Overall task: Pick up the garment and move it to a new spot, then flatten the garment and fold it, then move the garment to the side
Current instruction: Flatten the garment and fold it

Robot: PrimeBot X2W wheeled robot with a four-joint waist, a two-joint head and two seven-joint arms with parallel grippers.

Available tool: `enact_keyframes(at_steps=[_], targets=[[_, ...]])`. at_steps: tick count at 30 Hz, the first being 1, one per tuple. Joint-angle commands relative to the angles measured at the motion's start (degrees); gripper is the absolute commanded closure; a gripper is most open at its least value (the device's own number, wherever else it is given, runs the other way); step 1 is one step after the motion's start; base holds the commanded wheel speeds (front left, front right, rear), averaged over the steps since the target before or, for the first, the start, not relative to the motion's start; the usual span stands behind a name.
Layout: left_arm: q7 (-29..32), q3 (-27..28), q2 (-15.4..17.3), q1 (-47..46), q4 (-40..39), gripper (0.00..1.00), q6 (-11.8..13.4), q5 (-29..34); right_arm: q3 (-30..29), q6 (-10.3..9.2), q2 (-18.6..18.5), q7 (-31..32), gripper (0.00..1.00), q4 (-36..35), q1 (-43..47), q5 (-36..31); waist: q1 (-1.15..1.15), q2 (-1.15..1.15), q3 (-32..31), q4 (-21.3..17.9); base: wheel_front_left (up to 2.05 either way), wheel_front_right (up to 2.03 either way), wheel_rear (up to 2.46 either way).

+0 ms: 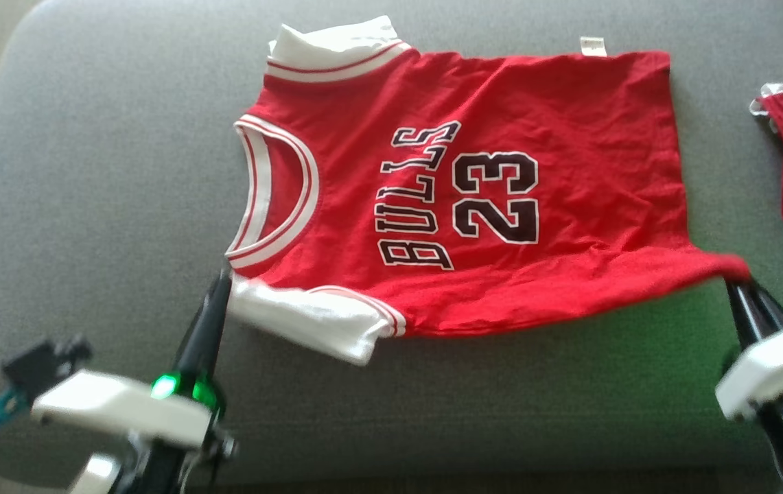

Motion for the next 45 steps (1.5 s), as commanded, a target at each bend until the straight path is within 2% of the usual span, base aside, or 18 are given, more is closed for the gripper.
enact_keyframes(at_steps=[1,4,5,6,12,23,24,25,26,27,28,31,34,41,45], targets=[[-0.07,1.62,-0.46,-4.61,0.26,1.0,-0.53,0.99,1.75,-0.02,-0.8,-0.69,1.0,-0.73,-4.05,-0.57,0.0,0.0,1.16,-0.42,0.0,0.0,0.0],[-0.59,1.41,-2.04,-8.5,3.55,1.0,-1.54,1.7,2.17,-0.02,-0.78,-1.24,1.0,1.75,-7.17,-1.03,0.0,0.0,2.29,-0.69,0.0,0.0,0.0],[-1.34,1.65,-3.43,-12.36,7.05,1.0,-2.79,2.4,2.59,-0.02,-0.77,-2.05,1.0,4.25,-10.54,-1.52,0.0,0.0,3.61,-1.11,0.0,0.0,0.0],[-1.34,1.65,-3.43,-12.36,7.05,1.0,-2.79,2.4,2.59,-0.02,-0.77,-2.05,1.0,4.25,-10.54,-1.52,0.0,0.0,3.61,-1.11,0.0,0.0,0.0],[-3.43,2.3,-6.03,-23.25,16.97,1.0,-6.33,6.27,3.03,-0.02,-0.74,-5.38,1.0,11.79,-20.31,-2.78,0.0,0.0,8.03,-1.75,0.0,0.0,0.0],[-4.89,1.14,-8.08,-36.41,30.61,1.0,-11.29,13.35,2.41,-0.02,-1.4,-10.7,1.0,23.07,-32.5,-7.39,0.0,0.0,14.05,-1.65,0.0,0.0,0.0],[-5.11,1.22,-8.78,-37.64,32.7,0.9,-12.15,13.93,2.33,-0.02,-1.54,-10.86,1.0,24.66,-33.27,-8.44,0.0,0.0,14.45,-1.54,0.0,0.0,0.0],[-5.2,1.5,-9.3,-37.96,33.62,0.53,-12.53,13.71,2.43,-0.02,-1.68,-10.91,1.0,25.29,-33.43,-9.06,0.0,0.0,14.52,-1.51,0.0,0.0,0.0],[-5.28,1.65,-9.57,-38.21,34.38,0.0,-12.89,13.86,2.44,-0.02,-1.71,-11.09,0.79,25.79,-33.59,-9.39,0.0,0.0,14.52,-1.48,0.0,0.0,0.0],[-5.36,1.75,-9.78,-38.23,35.07,0.0,-13.17,14.12,2.38,-0.02,-1.72,-11.37,0.33,26.17,-33.65,-9.55,0.0,0.0,14.36,-1.45,0.0,0.0,0.0],[-5.43,1.86,-9.97,-38.0,35.72,0.0,-13.27,14.33,2.26,-0.02,-1.75,-11.71,0.0,26.41,-33.59,-9.69,0.0,0.0,14.06,-1.45,0.0,0.0,0.0],[-5.59,2.09,-10.25,-36.36,36.36,0.0,-13.33,15.3,1.71,-0.02,-1.73,-12.9,0.0,25.98,-32.48,-9.79,0.0,0.0,12.71,-1.48,0.0,0.0,0.0],[-5.7,2.72,-10.27,-32.97,35.2,0.0,-12.03,16.28,1.76,-0.02,-1.55,-13.06,0.0,23.98,-29.44,-9.25,0.0,0.0,11.01,-1.63,0.0,0.0,0.0],[-5.77,0.78,-9.19,-21.28,31.02,0.0,-5.57,20.9,3.06,-0.02,-0.76,-11.21,0.0,17.1,-20.16,-4.88,0.0,0.0,8.54,-2.63,0.0,0.0,0.0],[-5.32,-0.62,-8.42,-18.67,31.05,0.0,-2.65,23.0,3.57,-0.02,-0.67,-11.18,0.0,16.36,-18.2,-2.67,0.0,0.0,8.22,-2.72,0.0,0.0,0.0]])
